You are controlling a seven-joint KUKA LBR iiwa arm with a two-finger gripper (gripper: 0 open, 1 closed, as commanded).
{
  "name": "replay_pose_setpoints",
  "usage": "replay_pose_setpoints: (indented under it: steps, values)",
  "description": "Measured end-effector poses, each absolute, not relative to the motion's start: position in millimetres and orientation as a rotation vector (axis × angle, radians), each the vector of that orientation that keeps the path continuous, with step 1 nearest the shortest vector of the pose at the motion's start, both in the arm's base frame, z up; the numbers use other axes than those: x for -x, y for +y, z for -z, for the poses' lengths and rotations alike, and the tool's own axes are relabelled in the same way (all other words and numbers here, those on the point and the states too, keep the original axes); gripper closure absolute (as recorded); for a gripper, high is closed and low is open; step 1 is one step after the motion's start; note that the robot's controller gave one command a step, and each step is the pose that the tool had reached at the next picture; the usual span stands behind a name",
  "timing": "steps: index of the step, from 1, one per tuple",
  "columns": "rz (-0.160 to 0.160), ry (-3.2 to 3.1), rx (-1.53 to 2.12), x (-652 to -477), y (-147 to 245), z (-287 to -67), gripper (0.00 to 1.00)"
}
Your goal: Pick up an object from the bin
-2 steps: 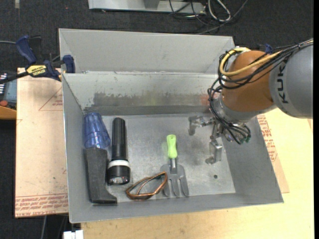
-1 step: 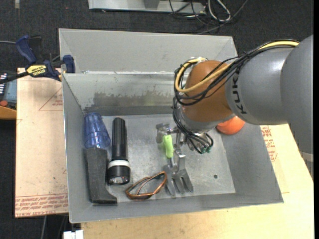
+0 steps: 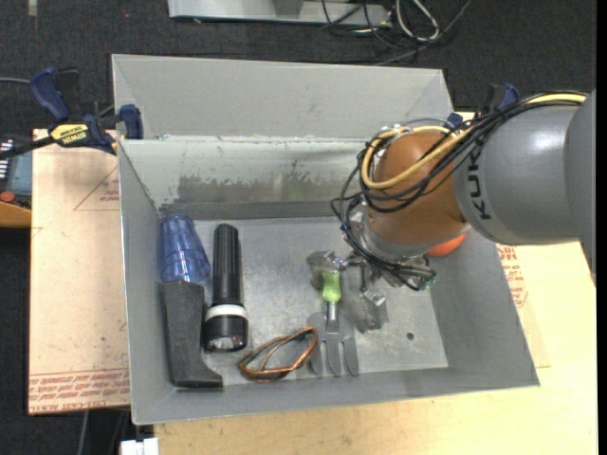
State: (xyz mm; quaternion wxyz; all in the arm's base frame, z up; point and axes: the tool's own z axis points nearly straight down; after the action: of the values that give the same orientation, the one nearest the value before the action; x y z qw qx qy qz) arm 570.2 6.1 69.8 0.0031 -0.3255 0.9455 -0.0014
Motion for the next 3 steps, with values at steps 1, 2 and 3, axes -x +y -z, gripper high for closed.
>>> replay_pose_setpoints:
  steps: [1, 2, 3]
  values:
    - [-0.018, 3.008, 0.906, -538.3, 71.3, -70.6, 1.0]
    - [-0.017, 3.008, 0.906, -538.3, 71.3, -70.6, 1.0]
    - [-0.018, 3.007, 0.907, -538.3, 71.6, -73.1, 1.0]
